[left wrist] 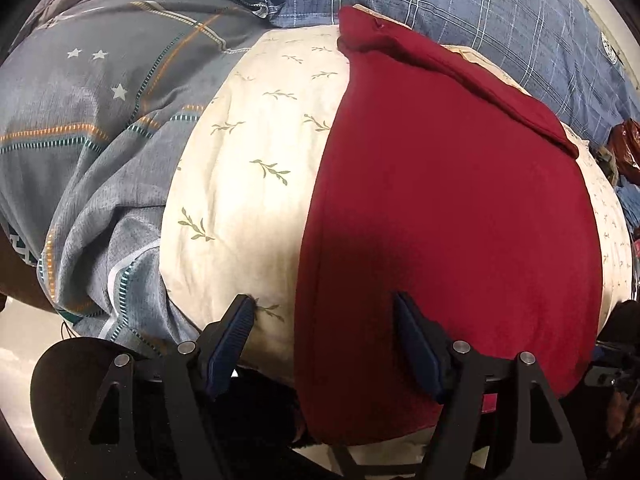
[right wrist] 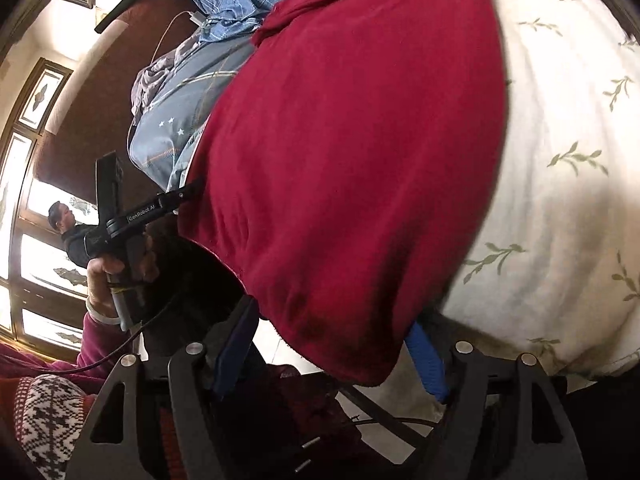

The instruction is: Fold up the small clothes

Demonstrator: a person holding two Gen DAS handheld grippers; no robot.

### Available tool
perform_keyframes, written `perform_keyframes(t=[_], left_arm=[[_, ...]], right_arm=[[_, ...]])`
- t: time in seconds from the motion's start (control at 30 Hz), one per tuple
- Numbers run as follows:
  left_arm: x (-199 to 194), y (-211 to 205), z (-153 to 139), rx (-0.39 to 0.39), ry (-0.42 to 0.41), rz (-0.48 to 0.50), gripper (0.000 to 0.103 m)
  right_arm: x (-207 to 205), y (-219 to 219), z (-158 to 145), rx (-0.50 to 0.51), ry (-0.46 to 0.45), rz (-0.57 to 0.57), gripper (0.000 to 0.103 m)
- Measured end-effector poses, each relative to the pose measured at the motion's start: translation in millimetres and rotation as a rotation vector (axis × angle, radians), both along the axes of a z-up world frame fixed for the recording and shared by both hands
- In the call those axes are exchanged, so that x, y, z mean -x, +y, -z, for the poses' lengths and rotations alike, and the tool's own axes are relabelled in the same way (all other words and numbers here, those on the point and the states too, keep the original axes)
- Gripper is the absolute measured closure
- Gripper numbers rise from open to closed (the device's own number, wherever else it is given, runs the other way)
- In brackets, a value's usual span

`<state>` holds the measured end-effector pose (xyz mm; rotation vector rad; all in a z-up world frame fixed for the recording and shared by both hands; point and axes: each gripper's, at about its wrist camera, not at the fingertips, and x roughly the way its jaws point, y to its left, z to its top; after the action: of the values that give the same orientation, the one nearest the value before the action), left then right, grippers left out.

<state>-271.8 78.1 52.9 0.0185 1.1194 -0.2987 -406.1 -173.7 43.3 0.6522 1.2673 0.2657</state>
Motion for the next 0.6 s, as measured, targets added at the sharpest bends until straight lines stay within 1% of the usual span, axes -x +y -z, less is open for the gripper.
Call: perform_keyframes(t=[0.2,0.33,0.47,0.57,0.6], left_arm=[[0.9,0.3,0.1,-0.002,0.003,0.005,0.030],[1.1,3.5,0.4,0.013,0.045,-0.003,0.030],[2.2,4.9,0.7,0.023,0.062,-0.008,0.030],[0.6,3.0,2.9,0.020,0.060,-0.013,0.030],[-0.2,2.2,3.5,0.016,0.061,-0.013,0.029]], right_arm=[[-0.6,1.2,3.4,-0.017,0.010,0.017,0.029],[0.0,5.8,5.1,-0.012,0.016,0.006,0.029],[-1.2,8.5,5.6,-0.023,0.012,-0.004,0.029],[-3.0,8.0,5.5,-0.029,0.007,-0.001,0.035],[-3.4,8.0,4.8,-0.025,0.000,-0.003,0.041]])
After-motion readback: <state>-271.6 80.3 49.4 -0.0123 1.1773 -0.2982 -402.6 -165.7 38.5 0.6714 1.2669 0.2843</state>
